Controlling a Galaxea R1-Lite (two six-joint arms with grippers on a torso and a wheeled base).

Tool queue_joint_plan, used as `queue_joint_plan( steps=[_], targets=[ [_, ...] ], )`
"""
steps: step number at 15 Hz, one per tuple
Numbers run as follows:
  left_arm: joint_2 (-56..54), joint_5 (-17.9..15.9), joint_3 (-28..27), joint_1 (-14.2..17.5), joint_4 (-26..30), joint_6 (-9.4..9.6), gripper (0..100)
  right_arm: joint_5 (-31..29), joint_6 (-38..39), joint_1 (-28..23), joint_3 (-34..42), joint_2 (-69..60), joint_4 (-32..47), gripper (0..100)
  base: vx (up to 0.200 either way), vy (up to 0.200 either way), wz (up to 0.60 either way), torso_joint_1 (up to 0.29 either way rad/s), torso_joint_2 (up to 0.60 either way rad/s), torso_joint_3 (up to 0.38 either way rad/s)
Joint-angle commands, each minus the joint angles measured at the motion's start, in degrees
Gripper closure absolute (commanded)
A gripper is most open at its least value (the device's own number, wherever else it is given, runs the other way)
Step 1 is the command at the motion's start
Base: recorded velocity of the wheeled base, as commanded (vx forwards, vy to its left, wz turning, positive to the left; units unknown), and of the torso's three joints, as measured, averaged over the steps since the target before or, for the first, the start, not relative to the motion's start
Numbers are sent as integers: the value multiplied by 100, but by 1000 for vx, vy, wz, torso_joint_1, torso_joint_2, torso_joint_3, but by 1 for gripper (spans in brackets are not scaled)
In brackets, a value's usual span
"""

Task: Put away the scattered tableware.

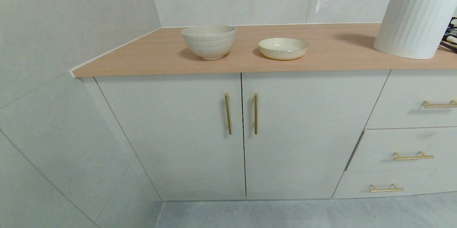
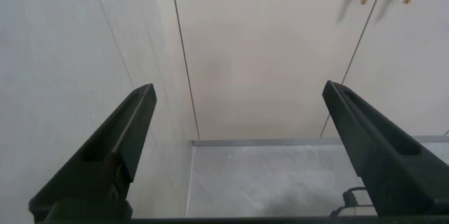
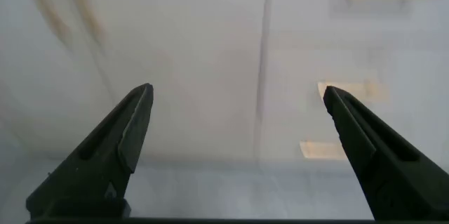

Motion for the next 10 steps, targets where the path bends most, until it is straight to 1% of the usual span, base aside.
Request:
queue_joint_plan(
  steps=[1, 2, 4, 5, 6, 7, 10],
  targets=[
    [0, 0, 0, -2, 0, -1, 0, 667, 263, 208, -1460, 804, 132, 0, 0, 0, 0, 0, 0, 0],
    [9, 0, 0, -2, 0, -1, 0, 1062, 263, 252, -1759, 1296, 282, 0, 0, 0, 0, 0, 0, 0],
    [9, 0, 0, 6, 0, -1, 0, 2161, 263, 252, -1969, 2764, 282, 0, 0, 0, 0, 0, 0, 0],
    [9, 0, 0, -2, 0, -1, 0, 2539, 263, 261, -2136, 3432, 203, 0, 0, 0, 0, 0, 0, 0],
    [9, 0, 0, 6, 0, -1, 0, 2864, 289, 436, -2435, 4346, 18, 0, 0, 0, 0, 0, 0, 0],
    [9, 0, 0, 6, 0, -1, 0, 2873, 324, 911, -2743, 5093, -193, 0, 0, 0, 0, 0, 0, 0],
    [9, 0, 0, 6, 0, -1, 0, 2372, 394, 2001, -3411, 6649, -773, 0, 0, 0, 0, 0, 0, 0]
  ],
)
